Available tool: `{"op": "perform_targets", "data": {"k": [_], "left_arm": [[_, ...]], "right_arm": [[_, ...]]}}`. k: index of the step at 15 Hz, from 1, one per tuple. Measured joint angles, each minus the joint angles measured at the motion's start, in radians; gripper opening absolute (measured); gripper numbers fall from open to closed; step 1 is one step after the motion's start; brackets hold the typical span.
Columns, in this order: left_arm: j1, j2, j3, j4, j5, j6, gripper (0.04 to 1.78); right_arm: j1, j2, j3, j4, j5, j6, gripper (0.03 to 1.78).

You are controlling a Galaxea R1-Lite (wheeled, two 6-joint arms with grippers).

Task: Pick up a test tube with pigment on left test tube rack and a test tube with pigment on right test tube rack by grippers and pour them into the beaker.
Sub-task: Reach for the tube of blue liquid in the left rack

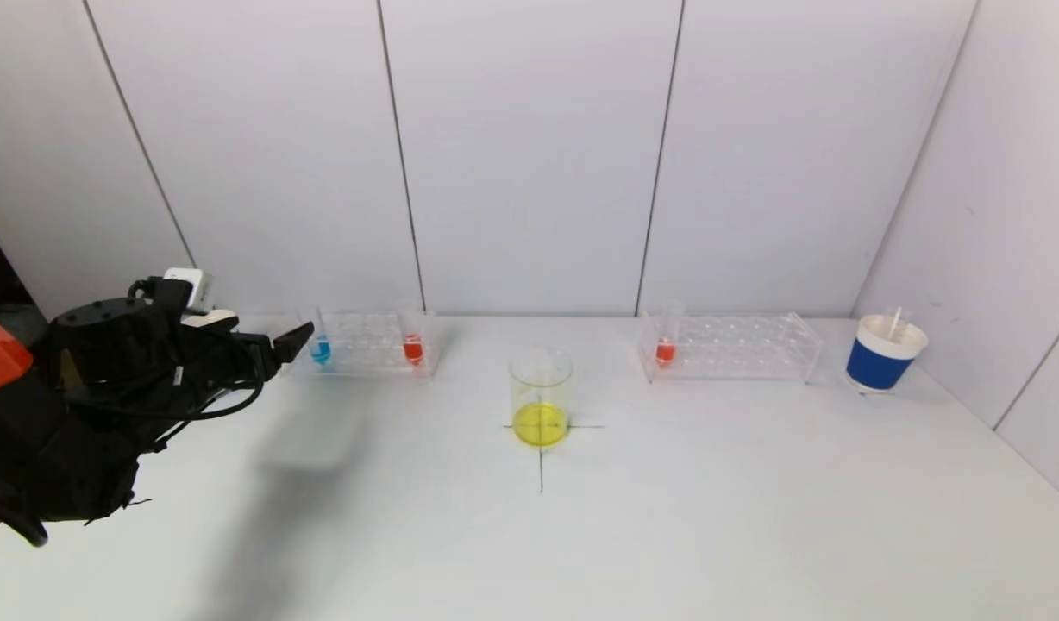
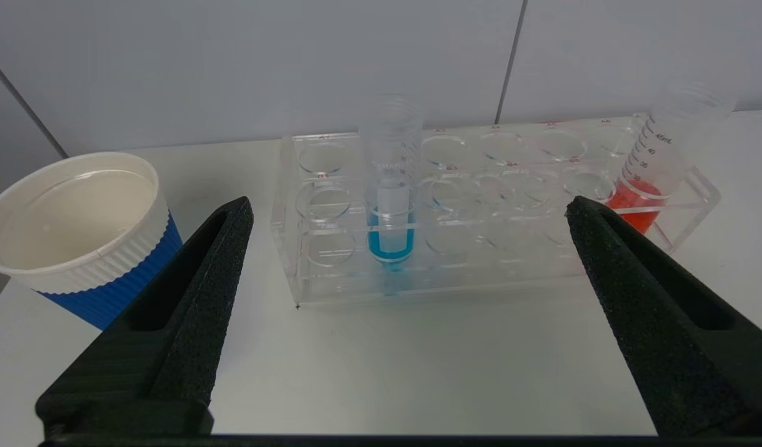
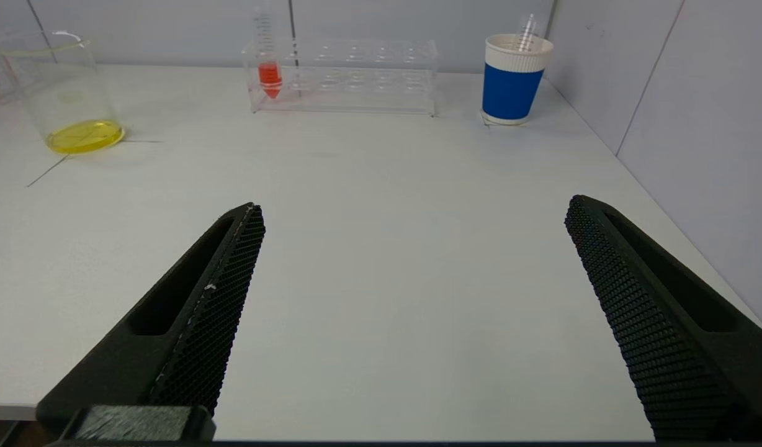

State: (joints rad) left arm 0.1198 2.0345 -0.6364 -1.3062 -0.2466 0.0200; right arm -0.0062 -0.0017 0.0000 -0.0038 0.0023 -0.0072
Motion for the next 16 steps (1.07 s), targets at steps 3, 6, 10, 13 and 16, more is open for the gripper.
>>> {"op": "perform_targets", "data": {"k": [3, 6, 10, 13, 16], "left_arm": [[0.002, 0.064, -0.053, -0.002, -0.011, 0.0, 1.76], [0.003, 0.114, -0.106, 0.001, -0.014, 0.0, 1.76], [0.003, 0.169, -0.16, 0.002, -0.013, -0.001, 1.76], [0.005, 0.196, -0.19, 0.007, -0.011, 0.0, 1.76], [0.007, 0.212, -0.212, 0.01, -0.009, 0.0, 1.76]], "right_arm": [[0.0, 0.0, 0.0, 0.0, 0.0, 0.0, 1.76], [0.0, 0.0, 0.0, 0.0, 0.0, 0.0, 1.76], [0.0, 0.0, 0.0, 0.0, 0.0, 0.0, 1.76], [0.0, 0.0, 0.0, 0.0, 0.0, 0.0, 1.76], [0.0, 0.0, 0.0, 0.0, 0.0, 0.0, 1.76]]}}
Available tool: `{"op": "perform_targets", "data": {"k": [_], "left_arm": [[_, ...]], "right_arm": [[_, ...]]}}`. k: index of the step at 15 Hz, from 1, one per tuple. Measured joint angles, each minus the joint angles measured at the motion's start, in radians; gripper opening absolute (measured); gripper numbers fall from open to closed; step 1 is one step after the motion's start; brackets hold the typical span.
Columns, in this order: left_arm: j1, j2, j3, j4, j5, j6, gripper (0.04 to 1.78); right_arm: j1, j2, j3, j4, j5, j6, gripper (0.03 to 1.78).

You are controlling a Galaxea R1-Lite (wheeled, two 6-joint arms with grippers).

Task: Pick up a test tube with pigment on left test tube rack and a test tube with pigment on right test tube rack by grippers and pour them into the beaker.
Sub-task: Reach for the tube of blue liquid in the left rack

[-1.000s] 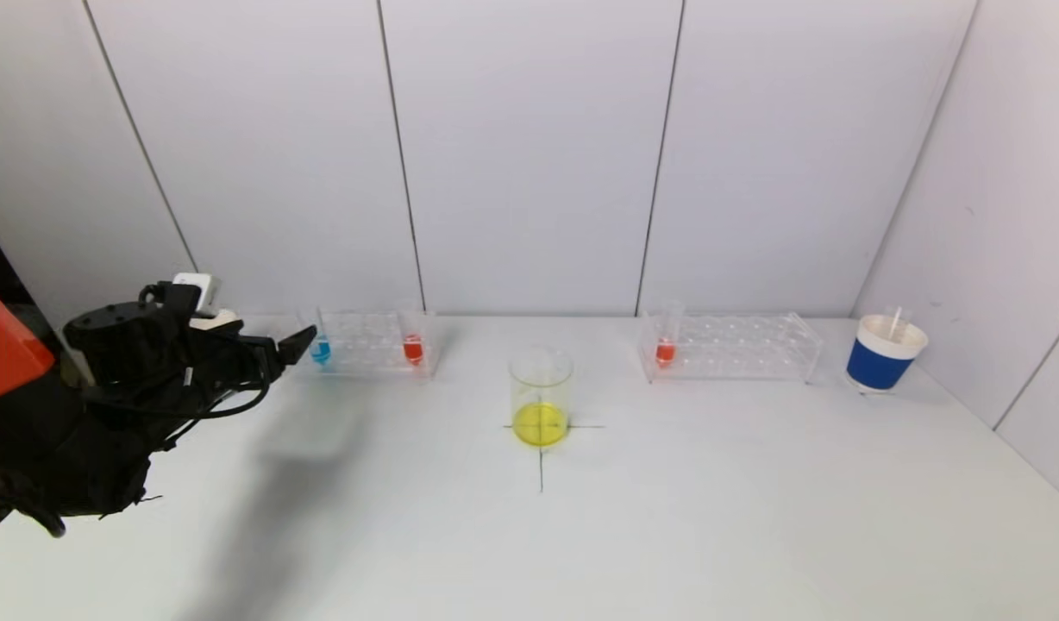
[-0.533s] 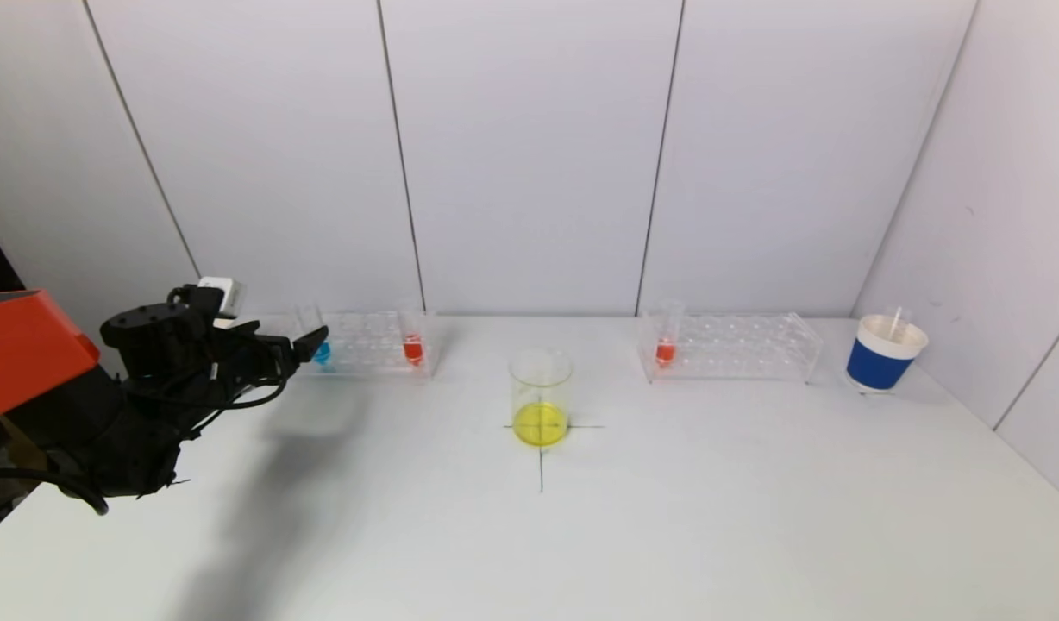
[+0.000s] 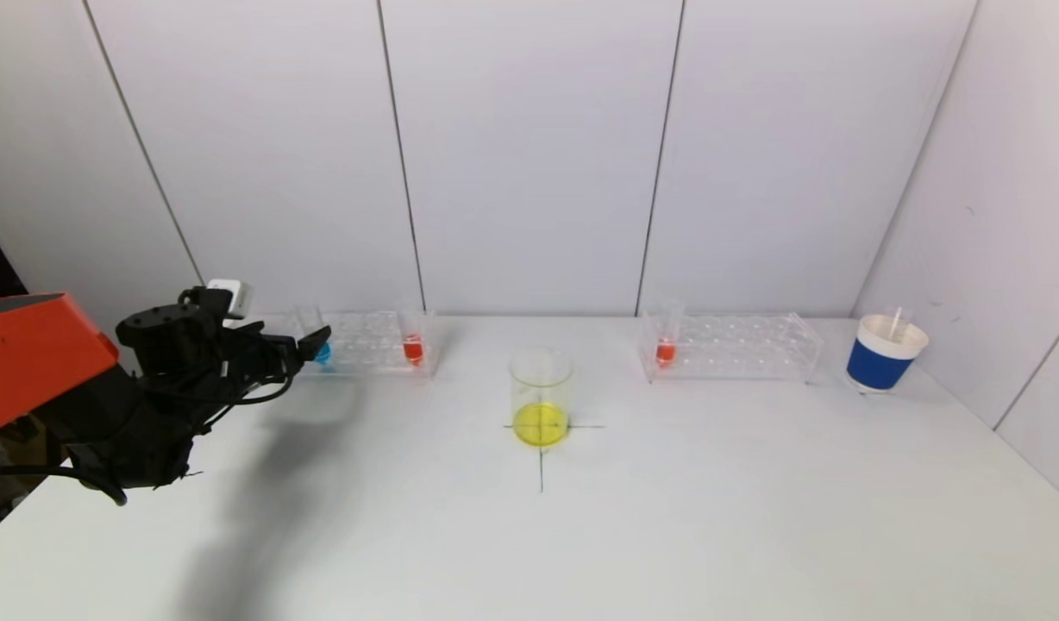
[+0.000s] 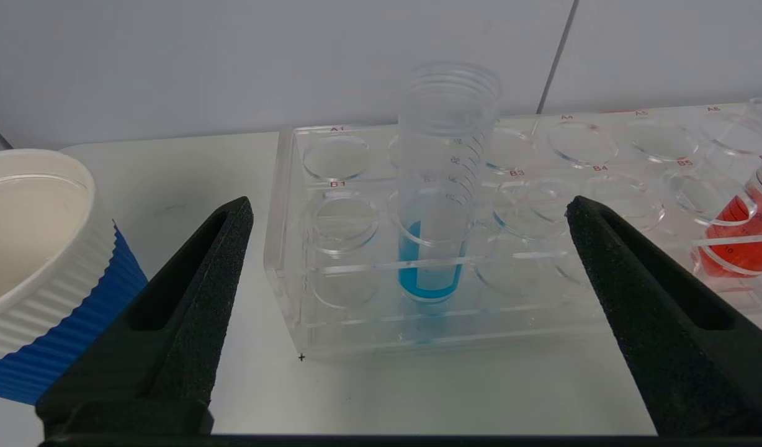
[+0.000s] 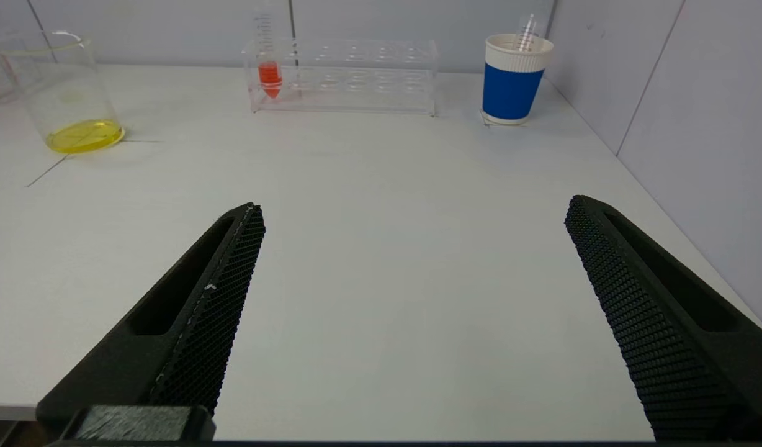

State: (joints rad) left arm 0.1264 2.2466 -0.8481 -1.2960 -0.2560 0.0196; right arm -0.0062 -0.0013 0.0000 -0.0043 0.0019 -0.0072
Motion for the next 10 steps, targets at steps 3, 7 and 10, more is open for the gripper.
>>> {"op": "perform_targets", "data": {"k": [3, 7, 10], "left_arm": [[0.0, 0.007, -0.016, 0.001, -0.002, 0.003, 1.76], [-0.002, 0.017, -0.054, 0.015, -0.002, 0.006, 1.76], [-0.005, 0.029, -0.079, 0.015, -0.002, 0.008, 1.76]], "right_arm": [[0.0, 0.0, 0.0, 0.0, 0.001, 0.0, 1.76], [0.0, 0.0, 0.0, 0.0, 0.001, 0.0, 1.76], [0.0, 0.0, 0.0, 0.0, 0.0, 0.0, 1.76]]}}
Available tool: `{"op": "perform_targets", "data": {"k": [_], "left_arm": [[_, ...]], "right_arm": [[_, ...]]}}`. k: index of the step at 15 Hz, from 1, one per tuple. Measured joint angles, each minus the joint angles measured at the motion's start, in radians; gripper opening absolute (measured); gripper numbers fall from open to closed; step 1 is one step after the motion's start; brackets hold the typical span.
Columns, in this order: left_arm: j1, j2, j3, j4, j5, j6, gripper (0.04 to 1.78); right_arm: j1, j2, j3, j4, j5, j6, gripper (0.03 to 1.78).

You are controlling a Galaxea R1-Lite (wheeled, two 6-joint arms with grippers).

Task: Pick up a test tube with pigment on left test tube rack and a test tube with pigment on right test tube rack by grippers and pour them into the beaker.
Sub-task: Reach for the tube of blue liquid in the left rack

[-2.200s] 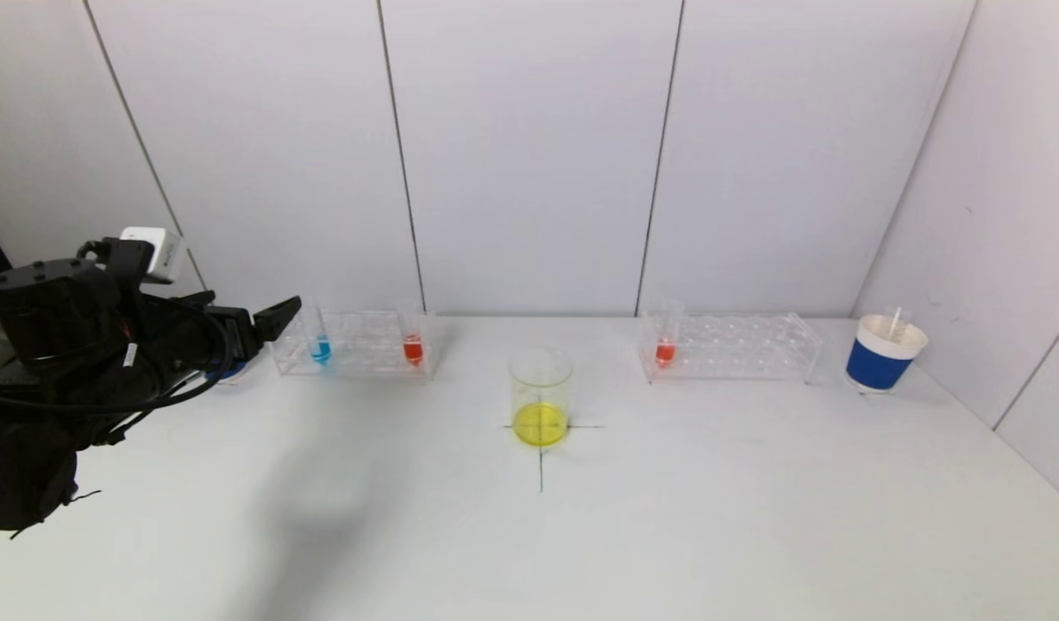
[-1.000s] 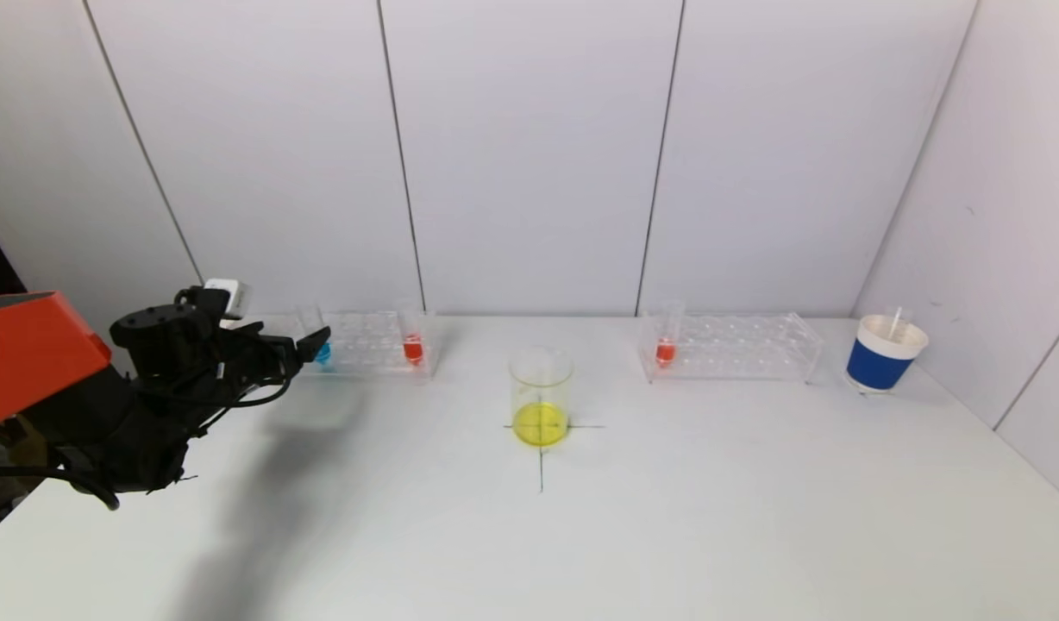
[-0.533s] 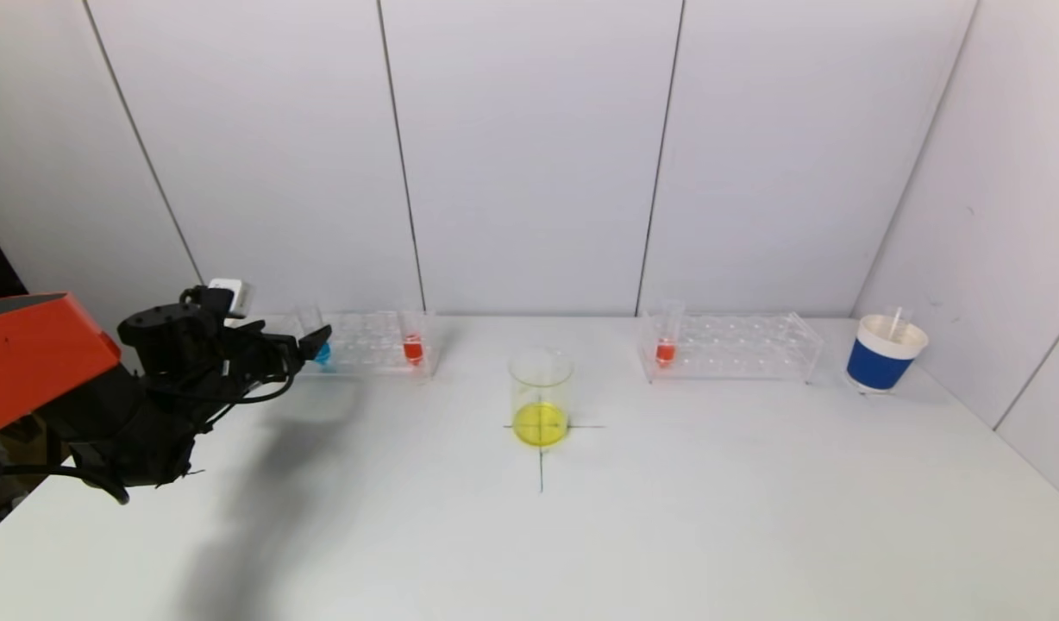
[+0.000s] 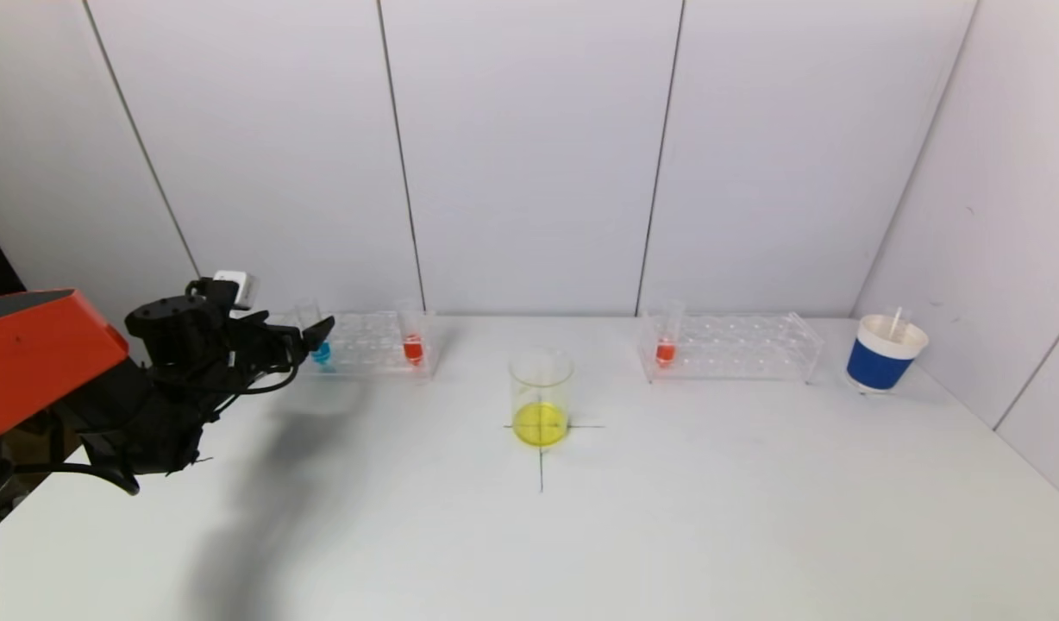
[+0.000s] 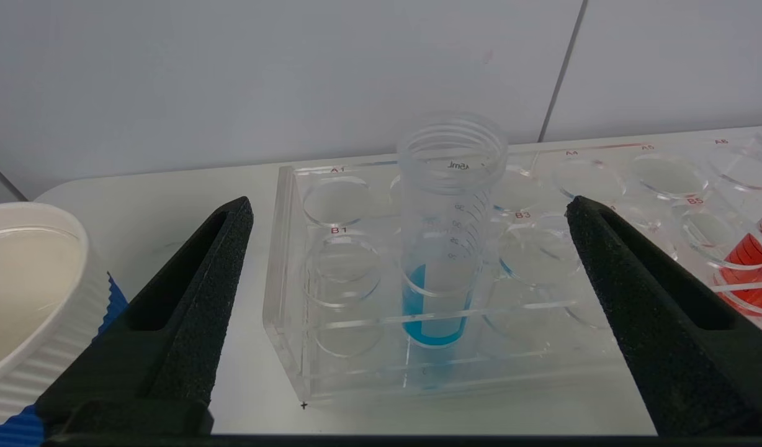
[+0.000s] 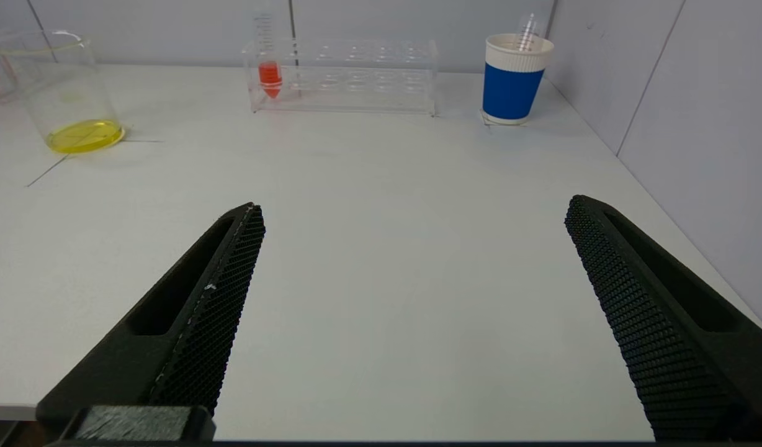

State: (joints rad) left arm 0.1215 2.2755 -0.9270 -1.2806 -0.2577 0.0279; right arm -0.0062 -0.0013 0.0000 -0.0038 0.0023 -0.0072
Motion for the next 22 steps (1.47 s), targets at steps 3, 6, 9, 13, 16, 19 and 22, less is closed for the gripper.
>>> {"op": "perform_targets", "data": {"k": [3, 6, 9, 13, 16, 19, 22], "left_arm": [[-0.001, 0.011, -0.025, 0.003, 0.0, 0.001, 1.76], [-0.004, 0.023, -0.05, 0.022, 0.0, 0.002, 1.76], [-0.013, 0.03, -0.065, 0.024, 0.0, 0.003, 1.76], [-0.026, 0.042, -0.081, 0.029, 0.003, 0.003, 1.76], [-0.03, 0.049, -0.093, 0.036, 0.004, 0.003, 1.76], [-0.03, 0.051, -0.1, 0.049, 0.006, 0.003, 1.76], [-0.03, 0.052, -0.104, 0.05, 0.008, 0.002, 1.76]], "right_arm": [[0.0, 0.0, 0.0, 0.0, 0.0, 0.0, 1.76], [0.0, 0.0, 0.0, 0.0, 0.0, 0.0, 1.76], [0.0, 0.0, 0.0, 0.0, 0.0, 0.0, 1.76], [0.0, 0.0, 0.0, 0.0, 0.0, 0.0, 1.76], [0.0, 0.0, 0.0, 0.0, 0.0, 0.0, 1.76], [0.0, 0.0, 0.0, 0.0, 0.0, 0.0, 1.76], [0.0, 0.0, 0.0, 0.0, 0.0, 0.0, 1.76]]}}
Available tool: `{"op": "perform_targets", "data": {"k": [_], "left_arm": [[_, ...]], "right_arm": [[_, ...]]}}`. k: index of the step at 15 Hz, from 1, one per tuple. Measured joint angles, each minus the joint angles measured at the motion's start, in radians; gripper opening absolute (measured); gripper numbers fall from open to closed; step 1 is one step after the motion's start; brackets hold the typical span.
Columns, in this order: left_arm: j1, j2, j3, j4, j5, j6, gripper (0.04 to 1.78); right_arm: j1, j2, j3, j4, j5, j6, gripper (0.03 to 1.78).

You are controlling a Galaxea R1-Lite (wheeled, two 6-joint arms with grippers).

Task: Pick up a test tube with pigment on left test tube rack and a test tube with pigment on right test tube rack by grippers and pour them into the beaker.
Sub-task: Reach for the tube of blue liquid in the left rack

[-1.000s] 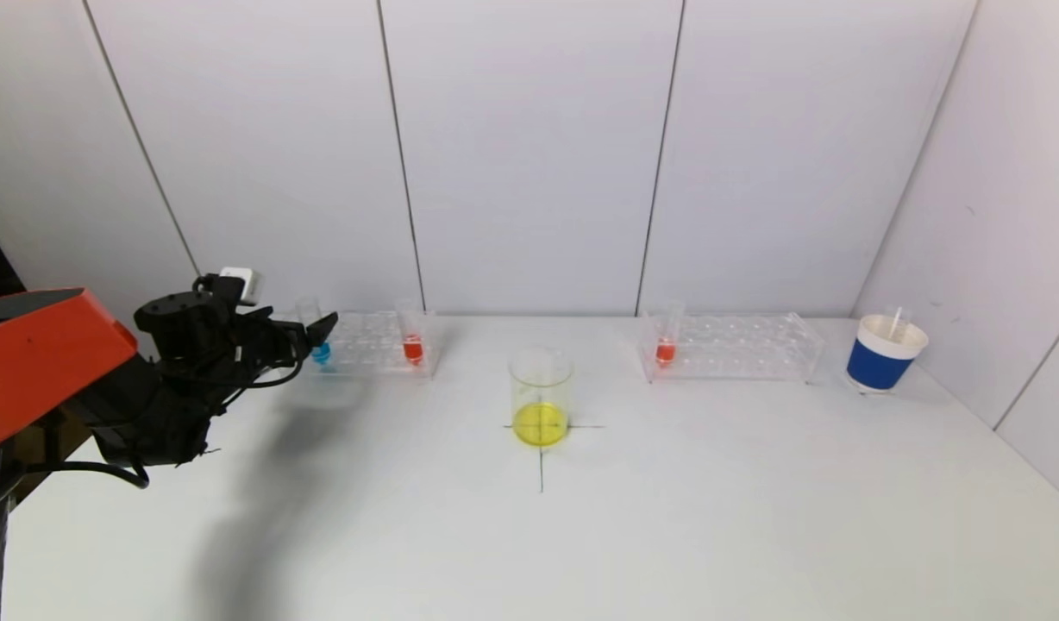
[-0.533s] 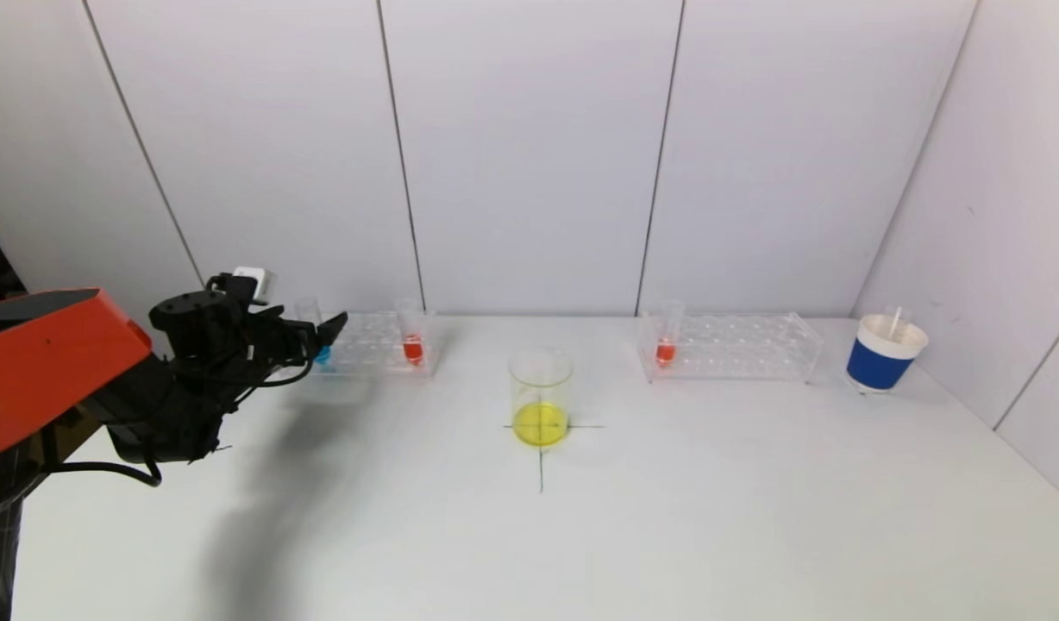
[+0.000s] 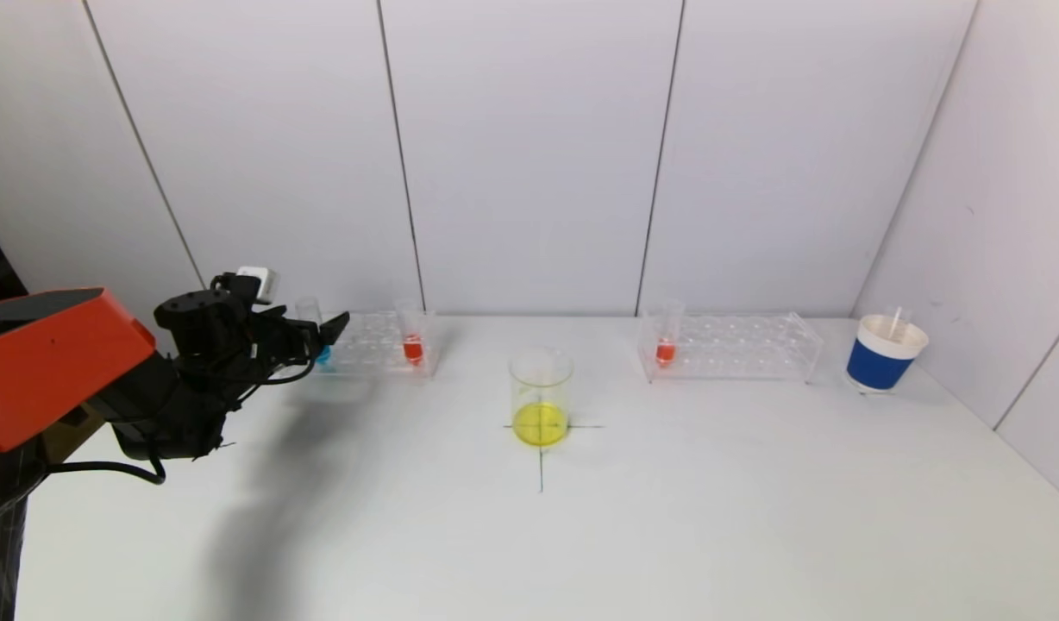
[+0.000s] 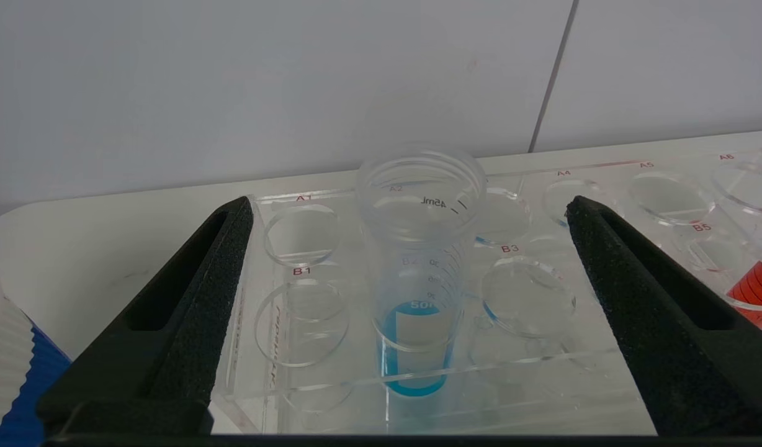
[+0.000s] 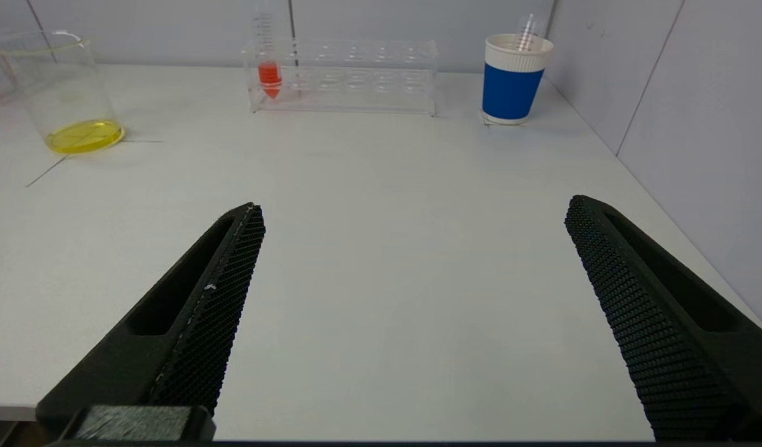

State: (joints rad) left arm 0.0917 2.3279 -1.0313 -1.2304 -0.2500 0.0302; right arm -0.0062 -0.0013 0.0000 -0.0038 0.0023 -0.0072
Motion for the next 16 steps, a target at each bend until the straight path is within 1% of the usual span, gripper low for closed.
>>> {"op": "perform_targets", "data": {"k": [14, 15, 16], "left_arm": [[0.0, 0.0, -0.01, 0.007, 0.001, 0.0, 1.76], [0.0, 0.0, -0.01, 0.007, 0.001, 0.0, 1.74], [0.0, 0.0, -0.011, 0.007, 0.001, 0.0, 1.67]], "right_arm": [[0.0, 0.0, 0.0, 0.0, 0.0, 0.0, 1.76], [0.0, 0.0, 0.0, 0.0, 0.0, 0.0, 1.76], [0.0, 0.0, 0.0, 0.0, 0.0, 0.0, 1.76]]}}
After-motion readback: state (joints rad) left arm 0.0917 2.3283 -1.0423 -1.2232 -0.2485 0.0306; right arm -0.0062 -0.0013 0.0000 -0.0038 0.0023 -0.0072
